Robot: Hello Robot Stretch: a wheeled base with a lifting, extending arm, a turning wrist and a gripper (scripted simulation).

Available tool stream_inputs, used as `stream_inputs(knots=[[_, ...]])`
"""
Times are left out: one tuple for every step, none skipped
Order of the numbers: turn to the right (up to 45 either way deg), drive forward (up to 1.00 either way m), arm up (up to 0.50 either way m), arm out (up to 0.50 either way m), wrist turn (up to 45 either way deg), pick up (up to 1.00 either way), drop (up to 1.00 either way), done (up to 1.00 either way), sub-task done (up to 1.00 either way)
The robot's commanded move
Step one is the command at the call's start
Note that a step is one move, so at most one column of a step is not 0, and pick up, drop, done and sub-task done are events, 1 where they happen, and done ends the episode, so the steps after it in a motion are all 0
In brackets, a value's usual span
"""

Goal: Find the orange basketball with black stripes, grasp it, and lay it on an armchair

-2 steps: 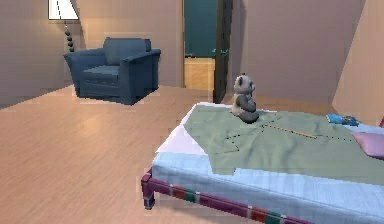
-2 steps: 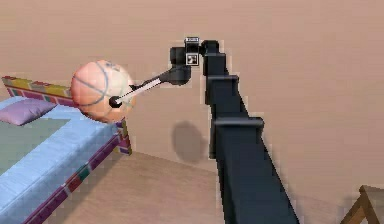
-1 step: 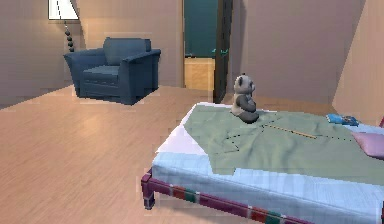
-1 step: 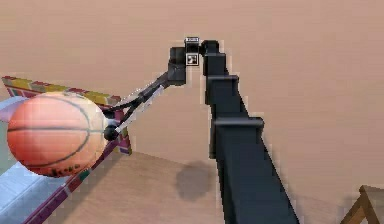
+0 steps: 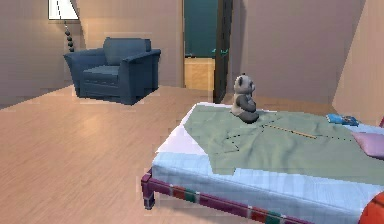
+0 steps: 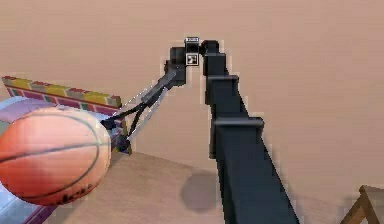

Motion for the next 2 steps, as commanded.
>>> stream_inputs(knots=[[0.0, 0.00, 0.00, -0.42, 0.0, 0.00, 0.00, 0.00, 0.00], [-42.0, 0.00, 0.00, 0.00, 0.0, 0.00, 0.00, 0.00, 0.00]])
